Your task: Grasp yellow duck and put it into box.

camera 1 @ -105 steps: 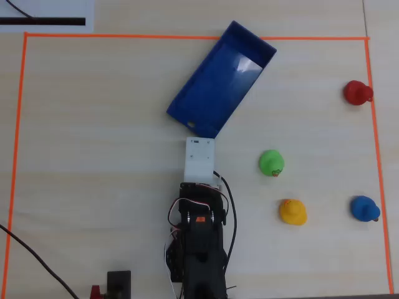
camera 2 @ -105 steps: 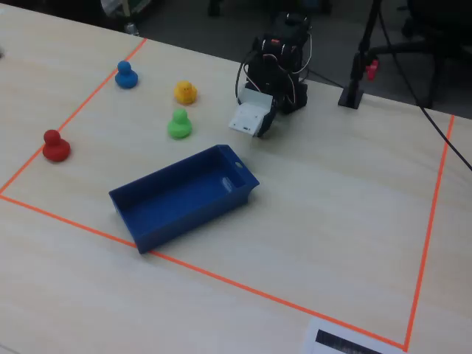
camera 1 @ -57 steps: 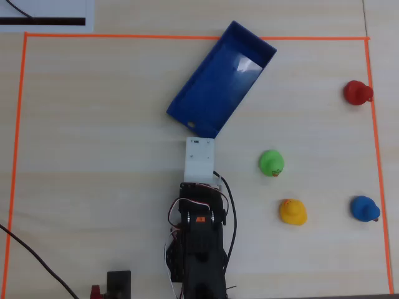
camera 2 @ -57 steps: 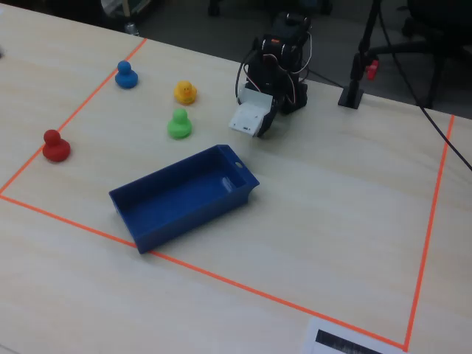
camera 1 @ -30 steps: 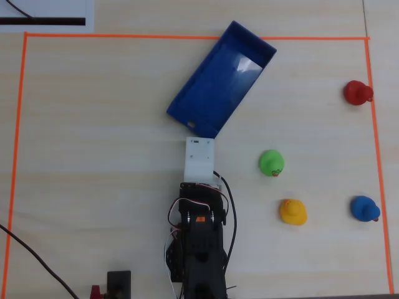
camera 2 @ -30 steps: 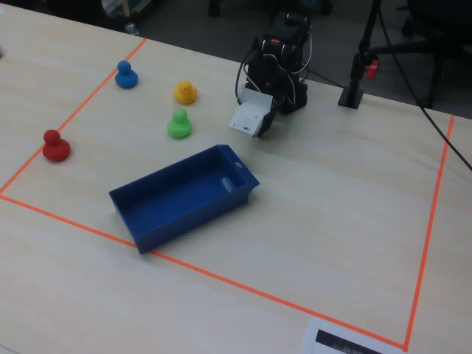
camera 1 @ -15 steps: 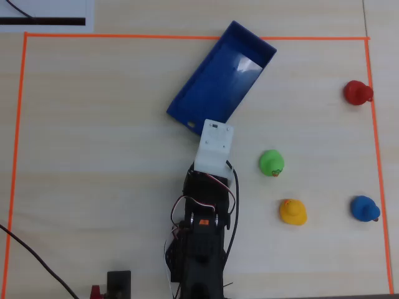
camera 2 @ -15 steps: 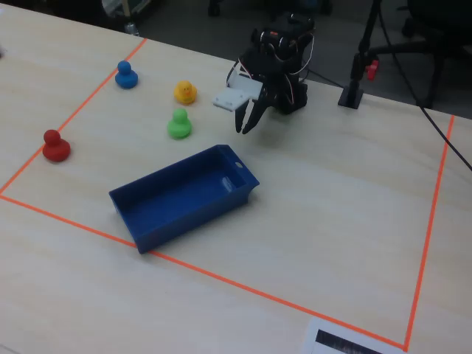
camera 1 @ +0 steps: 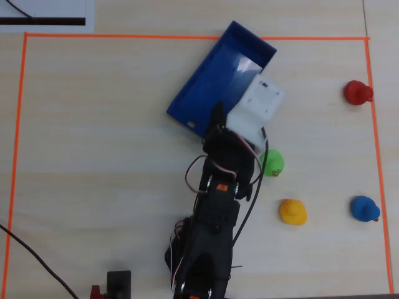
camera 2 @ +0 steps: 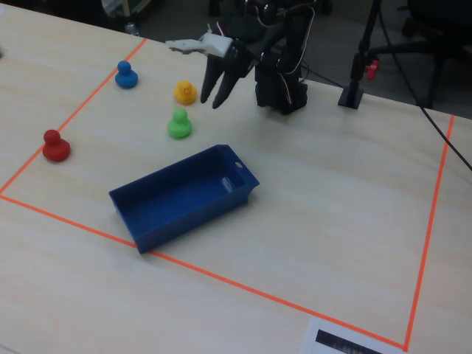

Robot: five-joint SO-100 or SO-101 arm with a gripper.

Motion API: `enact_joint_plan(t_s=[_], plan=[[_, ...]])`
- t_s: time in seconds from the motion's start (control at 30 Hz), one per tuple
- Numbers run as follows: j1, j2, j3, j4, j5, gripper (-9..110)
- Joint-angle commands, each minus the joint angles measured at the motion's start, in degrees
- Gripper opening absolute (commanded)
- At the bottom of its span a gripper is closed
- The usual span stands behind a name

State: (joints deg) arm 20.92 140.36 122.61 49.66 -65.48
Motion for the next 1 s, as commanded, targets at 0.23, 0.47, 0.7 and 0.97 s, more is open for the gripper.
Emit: enact_joint_plan(t_s=[0.23, 0.47, 0.7, 0.97], plan=[[27.9, -14.2, -20.5, -8.9, 13.9, 32], [44.6, -15.2, -18.5, 2.2, 18.7, 33], [56.1, -14.2, -8.2, 6.4, 17.6, 38], [59.2, -14.3, -2.5, 12.5, 11.6, 43]])
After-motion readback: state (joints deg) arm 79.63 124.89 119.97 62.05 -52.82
